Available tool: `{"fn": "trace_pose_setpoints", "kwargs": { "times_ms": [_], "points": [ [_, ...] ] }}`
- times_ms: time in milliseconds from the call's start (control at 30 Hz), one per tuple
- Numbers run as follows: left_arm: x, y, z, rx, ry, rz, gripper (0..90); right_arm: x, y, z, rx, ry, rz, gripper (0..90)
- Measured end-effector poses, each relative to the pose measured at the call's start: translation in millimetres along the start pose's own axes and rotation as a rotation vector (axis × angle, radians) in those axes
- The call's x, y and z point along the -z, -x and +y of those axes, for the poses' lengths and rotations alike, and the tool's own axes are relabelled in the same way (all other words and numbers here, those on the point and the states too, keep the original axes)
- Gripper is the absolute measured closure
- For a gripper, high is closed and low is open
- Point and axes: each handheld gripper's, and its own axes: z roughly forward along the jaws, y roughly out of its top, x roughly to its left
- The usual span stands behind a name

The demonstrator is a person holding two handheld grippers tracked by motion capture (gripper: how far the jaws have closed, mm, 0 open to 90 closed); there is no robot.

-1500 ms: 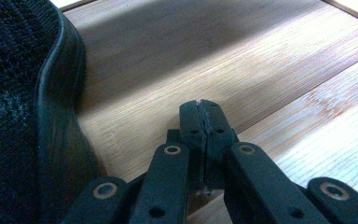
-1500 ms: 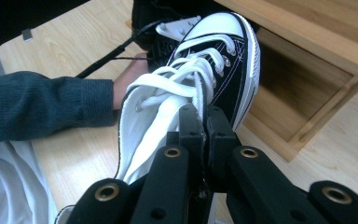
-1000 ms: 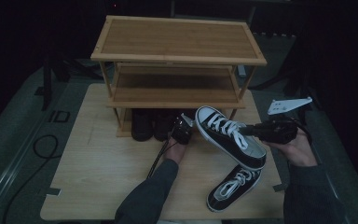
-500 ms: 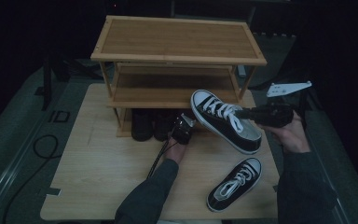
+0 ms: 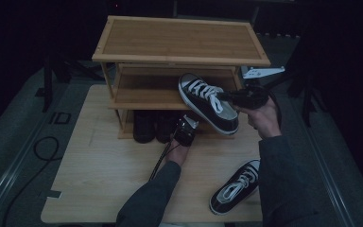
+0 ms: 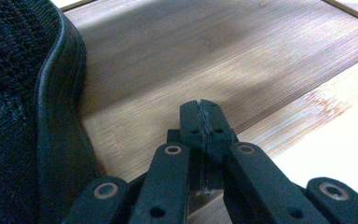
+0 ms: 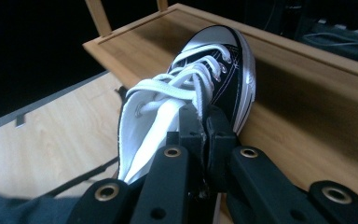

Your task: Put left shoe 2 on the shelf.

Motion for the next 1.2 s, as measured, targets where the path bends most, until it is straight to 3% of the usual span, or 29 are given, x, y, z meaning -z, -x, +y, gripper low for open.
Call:
{"fn": "trace_pose_setpoints", "kwargs": {
  "times_ms": [67,300,500,733,933,1200],
  "points": [
    [-0.1,0.2,0.0,0.001,0.001,0.0,89.4,-8.3,1.4,0.2,-0.02,0.008,0.0,88.4],
    [0.0,-0.1,-0.1,0.0,0.0,0.001,89.4,-30.5,6.0,-3.1,-0.063,0.029,-0.066,88.4],
    [-0.1,0.1,-0.1,-0.002,0.0,0.003,89.5,-32.2,10.1,-7.3,-0.109,0.043,-0.112,88.4],
    [0.0,0.4,0.0,-0.004,-0.002,0.005,89.5,-35.0,11.5,-7.1,-0.158,0.054,-0.124,87.9],
    [0.0,0.2,0.0,-0.002,-0.001,0.003,89.4,-34.0,7.9,-4.3,-0.119,0.027,-0.142,82.6],
    [0.1,0.7,0.1,-0.004,-0.002,0.008,89.4,-14.1,6.6,-2.3,-0.118,0.092,-0.132,75.1]
  ]
}}
